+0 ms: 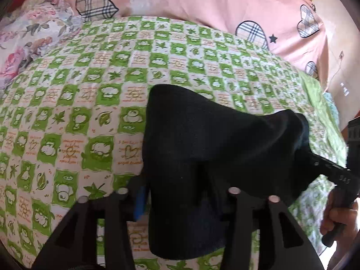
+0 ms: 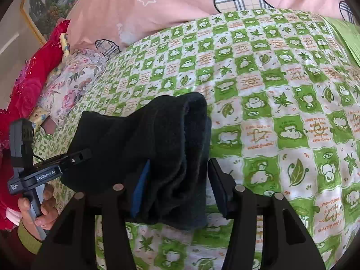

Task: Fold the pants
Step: 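Lower the folded black pants onto the bed with both grippers, then open both grippers and pull them back from the folded pants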

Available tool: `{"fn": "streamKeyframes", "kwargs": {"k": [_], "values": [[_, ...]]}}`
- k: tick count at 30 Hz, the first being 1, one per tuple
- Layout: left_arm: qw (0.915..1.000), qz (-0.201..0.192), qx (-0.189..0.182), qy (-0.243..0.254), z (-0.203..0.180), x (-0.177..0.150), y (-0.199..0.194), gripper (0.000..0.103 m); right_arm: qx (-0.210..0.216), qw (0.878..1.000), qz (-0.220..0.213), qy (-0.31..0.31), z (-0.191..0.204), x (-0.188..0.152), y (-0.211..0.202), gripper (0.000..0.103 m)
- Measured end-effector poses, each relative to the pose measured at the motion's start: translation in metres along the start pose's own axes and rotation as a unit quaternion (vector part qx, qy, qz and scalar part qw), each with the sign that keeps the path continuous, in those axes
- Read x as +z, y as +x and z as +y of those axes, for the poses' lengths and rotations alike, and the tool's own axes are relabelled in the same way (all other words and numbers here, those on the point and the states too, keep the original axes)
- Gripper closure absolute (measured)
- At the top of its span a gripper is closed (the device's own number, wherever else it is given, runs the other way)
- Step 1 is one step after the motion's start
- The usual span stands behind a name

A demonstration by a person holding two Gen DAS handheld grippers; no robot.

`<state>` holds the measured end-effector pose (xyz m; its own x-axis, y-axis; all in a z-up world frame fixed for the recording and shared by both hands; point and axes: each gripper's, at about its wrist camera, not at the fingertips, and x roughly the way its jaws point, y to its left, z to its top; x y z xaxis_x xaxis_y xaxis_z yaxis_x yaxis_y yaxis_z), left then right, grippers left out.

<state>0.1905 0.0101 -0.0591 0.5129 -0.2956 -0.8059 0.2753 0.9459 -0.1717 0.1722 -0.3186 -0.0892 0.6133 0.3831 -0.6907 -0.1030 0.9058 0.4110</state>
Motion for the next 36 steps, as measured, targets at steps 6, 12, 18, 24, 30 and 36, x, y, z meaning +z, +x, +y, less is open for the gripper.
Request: {"fn": "streamKeyframes", "kwargs": {"k": [6,12,18,24,30,36], "values": [[0.9994,-0.012,0.031,0.007,-0.001,-0.005,-0.005,0.038,-0.018,1.0,-0.013,-0.011,0.003,-0.004,-0.004,0.037],[0.9981,-0.019,0.057,0.016,-0.005,-0.011,-0.014,0.034,-0.037,0.999,-0.026,-0.028,0.014,-0.004,-0.014,0.036],[0.9974,-0.02,0.067,0.016,-0.007,-0.017,-0.02,0.03,-0.041,0.997,-0.034,-0.048,0.024,-0.01,-0.022,0.027],[0.9969,-0.023,0.073,0.014,-0.008,-0.024,-0.027,0.028,-0.041,0.997,-0.033,-0.055,0.029,-0.015,-0.025,0.025],[0.9953,-0.034,0.09,0.015,-0.009,-0.034,-0.039,0.022,-0.037,0.997,-0.04,-0.057,0.034,-0.023,-0.033,0.023],[0.9914,-0.053,0.117,0.025,-0.018,-0.049,-0.055,0.021,-0.042,0.996,-0.044,-0.066,0.04,-0.035,-0.042,0.021]]}}
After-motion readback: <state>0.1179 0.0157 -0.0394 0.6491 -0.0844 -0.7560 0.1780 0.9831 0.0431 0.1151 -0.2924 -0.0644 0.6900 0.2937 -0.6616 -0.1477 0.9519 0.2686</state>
